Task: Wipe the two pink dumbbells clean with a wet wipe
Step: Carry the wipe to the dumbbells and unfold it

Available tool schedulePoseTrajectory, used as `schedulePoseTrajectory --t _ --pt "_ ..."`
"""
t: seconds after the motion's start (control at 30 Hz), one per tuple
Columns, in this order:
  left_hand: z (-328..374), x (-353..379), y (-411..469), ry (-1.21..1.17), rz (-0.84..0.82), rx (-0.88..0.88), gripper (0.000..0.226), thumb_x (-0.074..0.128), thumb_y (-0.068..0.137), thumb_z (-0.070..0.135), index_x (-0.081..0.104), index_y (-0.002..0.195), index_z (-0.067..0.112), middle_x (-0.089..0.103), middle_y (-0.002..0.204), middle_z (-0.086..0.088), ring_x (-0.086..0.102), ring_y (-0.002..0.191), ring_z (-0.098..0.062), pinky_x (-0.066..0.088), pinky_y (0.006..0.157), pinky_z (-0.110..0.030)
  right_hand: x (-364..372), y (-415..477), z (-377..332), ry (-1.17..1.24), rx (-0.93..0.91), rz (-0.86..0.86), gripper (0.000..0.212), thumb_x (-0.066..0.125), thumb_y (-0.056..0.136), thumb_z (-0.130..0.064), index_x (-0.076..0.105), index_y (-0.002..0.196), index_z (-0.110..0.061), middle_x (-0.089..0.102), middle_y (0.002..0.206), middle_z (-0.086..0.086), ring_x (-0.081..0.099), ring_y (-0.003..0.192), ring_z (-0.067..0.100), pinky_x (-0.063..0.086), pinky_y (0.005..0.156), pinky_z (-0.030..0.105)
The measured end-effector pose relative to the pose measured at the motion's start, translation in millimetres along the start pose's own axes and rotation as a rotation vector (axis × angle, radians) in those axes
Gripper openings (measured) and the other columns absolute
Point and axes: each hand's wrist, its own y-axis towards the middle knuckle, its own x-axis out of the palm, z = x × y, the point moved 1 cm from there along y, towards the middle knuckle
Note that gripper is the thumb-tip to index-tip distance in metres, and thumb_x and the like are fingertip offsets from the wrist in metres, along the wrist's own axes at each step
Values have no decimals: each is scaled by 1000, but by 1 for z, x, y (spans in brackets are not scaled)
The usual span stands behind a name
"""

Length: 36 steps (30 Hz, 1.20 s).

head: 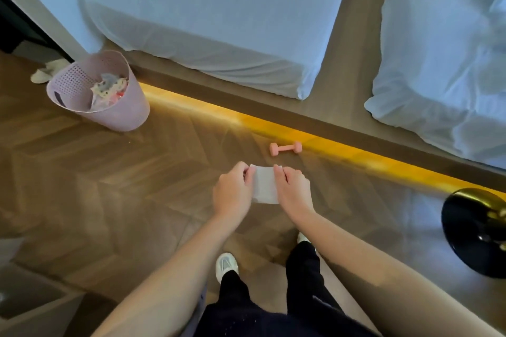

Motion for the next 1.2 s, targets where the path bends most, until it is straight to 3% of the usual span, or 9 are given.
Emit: schedulePoseTrajectory --t 0.13,0.27,0.5,0.6,0.67,0.83,1.0,1.1,1.2 --pt "43 43 11 -24 4 -29 28 45 102 41 54 81 24 61 73 0 57 71 -27 39 56 -37 -45 41 25 -20 3 -45 41 40 104 -40 50 67 -25 55 68 -3 55 72 16 41 65 33" --pt "85 81 18 -175 57 -100 31 47 103 36 62 86 15 67 80 -6 61 79 -31 51 68 -47 -91 84 37 -50 -31 -106 39 41 102 -45 56 72 -24 60 72 -3 61 72 17 51 63 36" --pt "123 117 57 -264 153 -246 33 46 103 38 57 76 23 60 70 5 57 73 -22 41 57 -38 -125 153 32 -123 -117 -215 34 40 104 -40 62 83 -24 65 80 -1 66 75 19 57 68 42" --pt "130 119 86 -264 181 -261 33 47 102 37 53 71 26 58 66 8 54 66 -15 35 52 -33 -123 185 20 -168 -148 -260 31 37 105 -39 63 101 -23 65 92 -1 65 103 23 57 72 36" --pt "135 116 109 -256 179 -269 32 47 102 37 56 74 25 58 65 8 53 64 -13 34 51 -32 -121 203 8 -165 -129 -268 32 37 104 -39 59 84 -26 62 85 -2 56 117 33 49 71 35" --pt "148 104 152 -260 213 -301 32 46 103 36 57 75 25 57 64 9 53 60 -7 30 45 -21 -120 247 -30 -223 -141 -321 39 36 105 -39 49 69 -31 54 70 -5 56 82 19 44 88 46" --pt "155 102 191 -311 314 -445 31 47 103 36 55 74 29 57 66 10 53 61 -3 39 49 -12 -108 299 -57 -329 -244 -439 42 36 104 -41 48 65 -28 51 66 -5 51 68 13 41 78 45" --pt "158 112 206 -280 393 -578 32 45 103 38 52 74 26 56 68 8 52 64 -7 33 47 -23 -101 334 -70 -388 -372 -604 44 37 104 -40 48 65 -22 50 65 -3 48 62 11 39 64 34" --pt "167 129 210 -386 562 -760 31 47 102 38 57 79 19 60 69 2 55 68 -20 41 58 -39 -96 356 -84 -457 -542 -747 45 39 104 -37 43 61 -22 45 60 -6 43 57 9 31 54 27"
